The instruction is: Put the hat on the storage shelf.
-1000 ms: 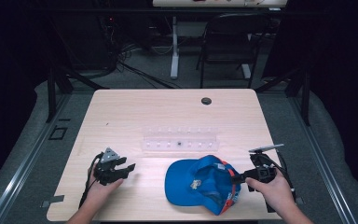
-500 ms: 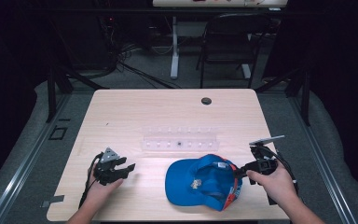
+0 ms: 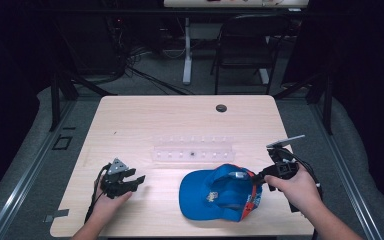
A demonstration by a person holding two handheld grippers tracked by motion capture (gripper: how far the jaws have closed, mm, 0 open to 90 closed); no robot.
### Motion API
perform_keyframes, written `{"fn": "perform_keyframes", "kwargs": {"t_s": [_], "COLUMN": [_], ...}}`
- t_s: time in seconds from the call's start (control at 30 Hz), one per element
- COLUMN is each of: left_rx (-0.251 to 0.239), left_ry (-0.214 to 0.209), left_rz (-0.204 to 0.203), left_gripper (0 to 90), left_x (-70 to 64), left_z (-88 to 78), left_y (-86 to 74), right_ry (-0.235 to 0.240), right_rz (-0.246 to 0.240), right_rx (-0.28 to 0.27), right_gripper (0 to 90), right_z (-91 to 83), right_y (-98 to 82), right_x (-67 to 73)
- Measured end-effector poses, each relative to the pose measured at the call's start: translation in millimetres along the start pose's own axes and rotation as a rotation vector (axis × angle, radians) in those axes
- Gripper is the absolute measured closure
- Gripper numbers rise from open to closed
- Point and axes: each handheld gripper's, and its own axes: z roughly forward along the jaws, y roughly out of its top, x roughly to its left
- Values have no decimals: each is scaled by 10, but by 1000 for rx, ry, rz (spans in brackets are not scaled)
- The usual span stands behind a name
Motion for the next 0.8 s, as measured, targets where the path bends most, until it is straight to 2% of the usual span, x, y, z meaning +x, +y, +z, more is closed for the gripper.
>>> {"fn": "perform_keyframes", "kwargs": {"t_s": [0.07,0.13,0.3,0.33,0.4,0.43,0.53,0.73,0.8], "left_rx": [-1,-1,-2,-2,0,0,1,2,1], "left_ry": [-1,0,0,1,1,1,1,1,-1], "left_rz": [-1,-1,-1,-1,0,0,1,1,-2], "left_gripper": [496,496,496,496,496,496,496,496,496], "left_x": [1,1,0,0,0,0,-1,-1,-4], "left_z": [-1,-1,-2,-2,0,1,1,2,2], "left_y": [0,0,0,0,-1,-1,0,0,-1], "right_ry": [-4,-16,-32,-34,-39,-37,-41,-50,-43], "right_rz": [-14,-1,-9,-25,-16,-28,-15,-29,-40], "right_rx": [6,-11,-8,11,2,13,-7,-19,-3], "right_gripper": [778,778,778,778,778,778,778,778,779], "right_z": [-36,-58,-128,-152,-172,-190,-220,-342,-392], "right_y": [23,38,78,92,98,105,117,167,194], "right_x": [12,41,71,67,87,85,129,198,207]}}
